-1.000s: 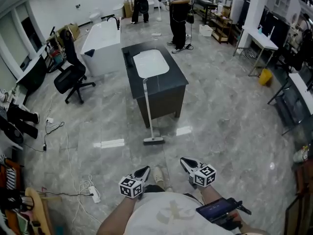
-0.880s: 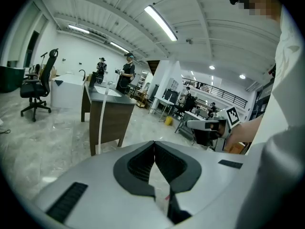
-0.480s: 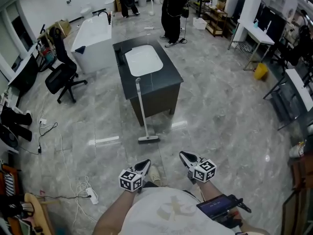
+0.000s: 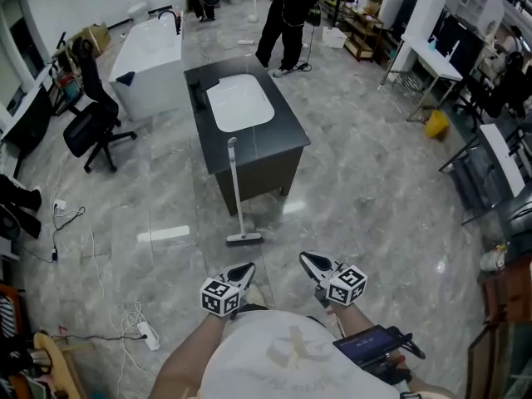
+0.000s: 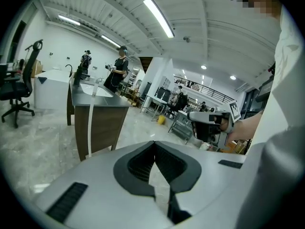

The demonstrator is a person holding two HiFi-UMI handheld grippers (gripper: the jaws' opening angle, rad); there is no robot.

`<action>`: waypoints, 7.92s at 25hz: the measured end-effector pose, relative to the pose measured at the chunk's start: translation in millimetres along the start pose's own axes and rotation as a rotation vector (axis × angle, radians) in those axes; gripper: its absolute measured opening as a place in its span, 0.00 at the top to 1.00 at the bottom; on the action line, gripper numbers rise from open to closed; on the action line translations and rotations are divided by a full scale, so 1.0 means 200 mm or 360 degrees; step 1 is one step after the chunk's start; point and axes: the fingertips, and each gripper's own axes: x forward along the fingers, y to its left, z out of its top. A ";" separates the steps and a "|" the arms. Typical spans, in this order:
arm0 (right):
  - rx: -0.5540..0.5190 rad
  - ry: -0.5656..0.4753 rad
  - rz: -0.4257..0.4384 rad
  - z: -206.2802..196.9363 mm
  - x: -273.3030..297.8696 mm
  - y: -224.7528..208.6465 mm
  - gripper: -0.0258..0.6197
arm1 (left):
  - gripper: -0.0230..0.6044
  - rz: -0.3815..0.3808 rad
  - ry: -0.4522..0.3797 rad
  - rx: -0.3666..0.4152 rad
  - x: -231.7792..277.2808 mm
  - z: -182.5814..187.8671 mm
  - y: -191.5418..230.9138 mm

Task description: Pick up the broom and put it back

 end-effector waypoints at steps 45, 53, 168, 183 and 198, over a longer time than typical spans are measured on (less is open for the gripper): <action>-0.0254 0.0416 0.0142 0.12 1.02 -0.38 0.93 | 0.94 0.0330 -0.0123 -0.0242 -0.06 0.32 0.75; -0.0243 0.0469 0.0225 0.13 1.18 -0.53 0.93 | 0.94 0.0409 -0.0103 -0.0259 0.01 0.42 0.84; -0.0571 0.0683 0.0278 0.01 1.43 -0.47 0.81 | 0.94 0.0645 -0.0219 -0.0348 -0.38 0.29 0.85; -0.0643 0.0495 0.0208 0.30 1.06 -0.21 0.82 | 0.94 0.0450 -0.0262 -0.0239 -0.30 0.29 0.70; -0.0670 0.0198 0.0049 0.64 0.73 -0.06 0.82 | 0.94 0.0279 -0.0253 -0.0056 -0.28 0.31 0.53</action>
